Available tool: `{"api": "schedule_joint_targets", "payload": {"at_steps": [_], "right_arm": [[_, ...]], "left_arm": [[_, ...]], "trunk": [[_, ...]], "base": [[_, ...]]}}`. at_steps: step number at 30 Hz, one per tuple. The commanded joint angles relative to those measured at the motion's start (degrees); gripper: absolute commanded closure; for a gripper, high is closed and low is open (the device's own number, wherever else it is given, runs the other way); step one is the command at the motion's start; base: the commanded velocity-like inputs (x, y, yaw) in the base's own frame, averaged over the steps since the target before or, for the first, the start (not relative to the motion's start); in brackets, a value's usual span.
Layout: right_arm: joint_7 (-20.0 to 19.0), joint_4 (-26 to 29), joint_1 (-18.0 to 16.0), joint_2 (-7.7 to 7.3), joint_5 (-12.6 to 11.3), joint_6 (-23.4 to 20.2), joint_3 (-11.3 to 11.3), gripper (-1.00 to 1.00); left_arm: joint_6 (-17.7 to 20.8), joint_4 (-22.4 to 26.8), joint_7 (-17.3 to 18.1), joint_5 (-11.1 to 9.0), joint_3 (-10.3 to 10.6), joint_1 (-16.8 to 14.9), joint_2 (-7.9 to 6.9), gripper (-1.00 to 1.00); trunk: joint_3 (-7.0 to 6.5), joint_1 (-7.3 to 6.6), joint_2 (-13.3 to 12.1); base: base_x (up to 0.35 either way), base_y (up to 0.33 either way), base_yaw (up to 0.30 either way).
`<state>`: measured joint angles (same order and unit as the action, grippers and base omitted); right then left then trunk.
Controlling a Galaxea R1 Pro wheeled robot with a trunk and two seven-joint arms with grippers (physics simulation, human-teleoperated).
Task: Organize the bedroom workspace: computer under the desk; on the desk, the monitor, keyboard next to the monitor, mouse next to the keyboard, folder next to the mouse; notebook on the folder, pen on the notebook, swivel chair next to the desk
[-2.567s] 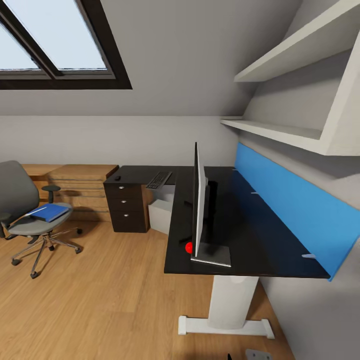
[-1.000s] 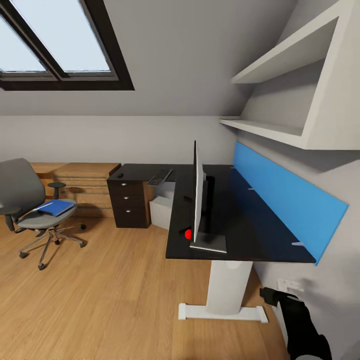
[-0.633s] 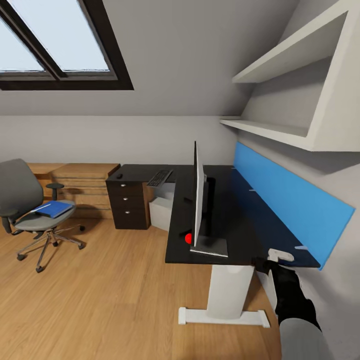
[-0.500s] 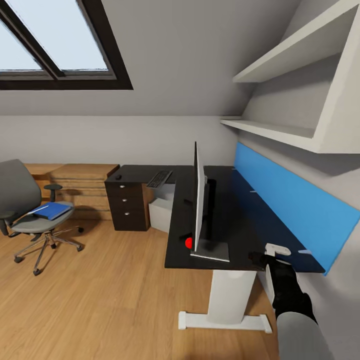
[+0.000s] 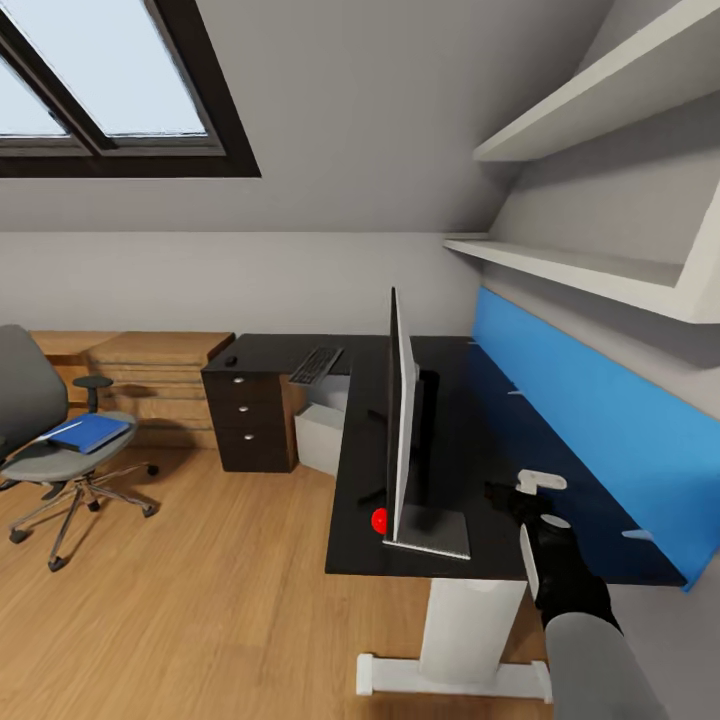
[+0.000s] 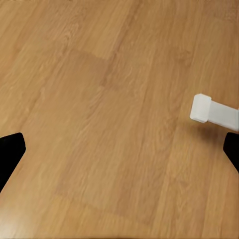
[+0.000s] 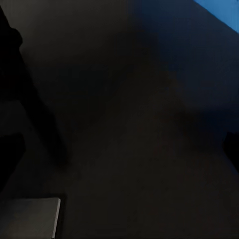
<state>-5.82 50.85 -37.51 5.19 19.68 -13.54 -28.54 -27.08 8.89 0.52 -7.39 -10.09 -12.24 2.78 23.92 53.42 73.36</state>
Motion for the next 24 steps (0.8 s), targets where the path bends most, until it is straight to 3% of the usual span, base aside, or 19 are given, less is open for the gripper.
{"api": "schedule_joint_targets", "payload": {"at_steps": [1, 8, 17, 24], "right_arm": [[-0.97, -0.49, -0.07, 0.05, 0.63, 0.67, -0.31, -1.00], [-3.82, -3.75, -0.10, -0.17, 0.85, 4.59, -0.29, -1.00], [-5.11, -4.80, 0.10, -0.18, 0.95, 5.31, -0.29, -1.00], [-5.40, -4.96, 0.28, -0.23, 0.90, 5.25, -0.39, -1.00]], "left_arm": [[-0.17, -0.03, 0.05, -0.53, 0.15, -0.02, 0.01, -1.00], [-0.17, -0.04, 0.02, -0.52, 0.16, -0.01, 0.02, -1.00], [-0.17, -0.02, 0.01, -0.52, 0.16, -0.01, 0.03, -1.00], [-0.17, -0.04, 0.01, -0.52, 0.16, -0.01, 0.03, -1.00]], "trunk": [[0.06, 0.01, 0.04], [0.06, 0.01, 0.04], [0.06, 0.01, 0.04], [0.06, 0.01, 0.04]], "base": [[0.060, 0.000, 0.000], [0.055, 0.000, 0.000], [0.217, 0.000, 0.000], [0.070, 0.000, 0.000]]}}
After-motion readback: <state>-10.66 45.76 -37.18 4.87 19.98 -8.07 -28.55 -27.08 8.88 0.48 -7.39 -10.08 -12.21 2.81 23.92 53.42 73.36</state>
